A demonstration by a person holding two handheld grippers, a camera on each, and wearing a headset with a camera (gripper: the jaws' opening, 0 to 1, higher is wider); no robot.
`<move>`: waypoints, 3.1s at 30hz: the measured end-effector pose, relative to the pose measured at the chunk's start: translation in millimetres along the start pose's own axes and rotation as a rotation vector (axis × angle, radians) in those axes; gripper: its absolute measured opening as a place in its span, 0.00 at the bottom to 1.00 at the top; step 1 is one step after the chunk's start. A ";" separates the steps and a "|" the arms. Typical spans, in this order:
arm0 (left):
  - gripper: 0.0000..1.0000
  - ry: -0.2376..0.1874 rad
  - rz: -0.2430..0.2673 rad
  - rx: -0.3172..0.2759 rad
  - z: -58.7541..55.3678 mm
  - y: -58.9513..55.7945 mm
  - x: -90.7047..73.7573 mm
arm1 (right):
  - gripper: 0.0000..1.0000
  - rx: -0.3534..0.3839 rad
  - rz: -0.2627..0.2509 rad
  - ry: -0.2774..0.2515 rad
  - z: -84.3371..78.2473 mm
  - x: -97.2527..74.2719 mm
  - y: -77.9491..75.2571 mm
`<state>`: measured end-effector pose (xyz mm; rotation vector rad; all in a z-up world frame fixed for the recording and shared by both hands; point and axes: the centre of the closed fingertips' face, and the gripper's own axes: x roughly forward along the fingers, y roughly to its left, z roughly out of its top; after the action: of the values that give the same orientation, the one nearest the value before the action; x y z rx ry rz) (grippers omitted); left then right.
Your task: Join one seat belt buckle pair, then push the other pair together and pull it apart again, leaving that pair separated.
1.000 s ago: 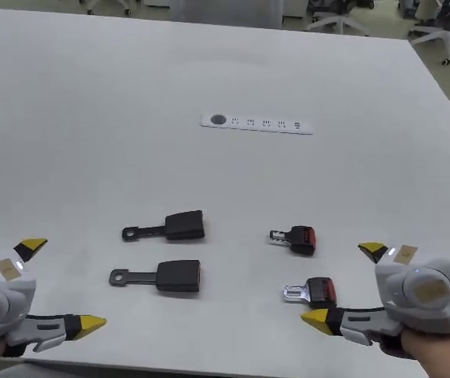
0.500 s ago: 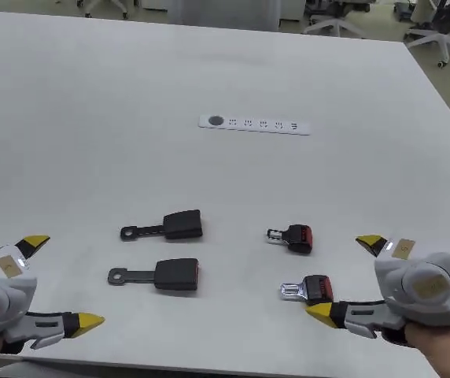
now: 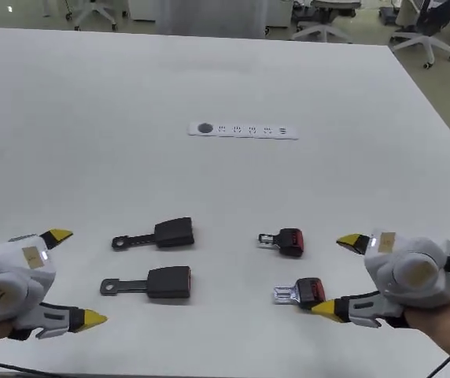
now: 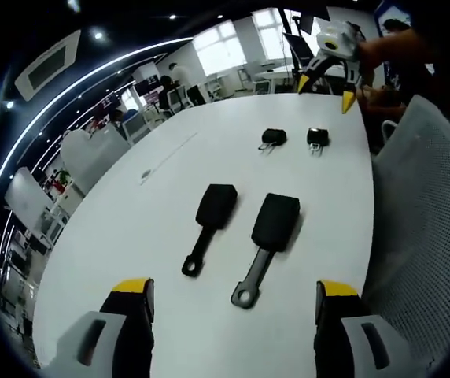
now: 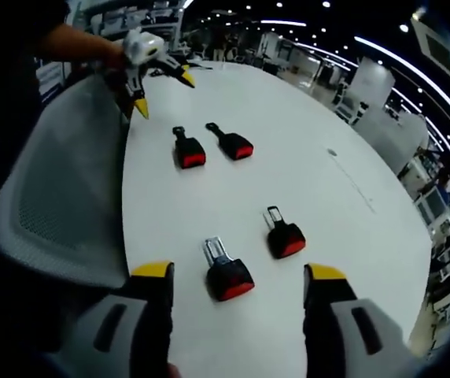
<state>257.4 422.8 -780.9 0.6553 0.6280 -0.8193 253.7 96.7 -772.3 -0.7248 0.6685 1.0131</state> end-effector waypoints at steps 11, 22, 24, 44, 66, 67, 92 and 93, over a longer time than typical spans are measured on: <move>0.68 0.043 -0.172 0.112 16.0 -31.5 47.5 | 0.54 -0.129 0.137 0.065 -9.6 25.3 13.1; 0.42 0.079 -0.286 0.176 19.0 -35.3 86.5 | 0.46 -0.193 0.242 0.142 -26.5 53.2 11.2; 0.41 0.085 -0.300 0.183 18.0 -37.3 89.1 | 0.45 -0.192 0.249 0.147 -30.2 58.0 8.6; 0.32 0.134 -0.404 0.331 10.9 -50.8 99.0 | 0.34 -0.183 0.348 0.228 -56.9 72.5 15.1; 0.31 0.159 -0.463 0.342 12.6 -53.8 97.5 | 0.35 -0.138 0.336 0.200 -56.9 75.5 16.0; 0.31 0.160 -0.464 0.342 12.9 -54.0 97.3 | 0.35 -0.135 0.334 0.201 -56.8 75.6 15.8; 0.32 0.205 -0.534 0.372 11.4 -53.6 100.8 | 0.35 -0.118 0.330 0.190 -46.7 79.1 16.4; 0.32 0.207 -0.531 0.369 11.1 -53.5 100.9 | 0.35 -0.123 0.329 0.185 -44.8 80.0 17.1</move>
<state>270.2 341.9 -861.2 0.9334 0.8663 -1.3946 261.3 107.3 -864.6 -0.8402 0.9129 1.3070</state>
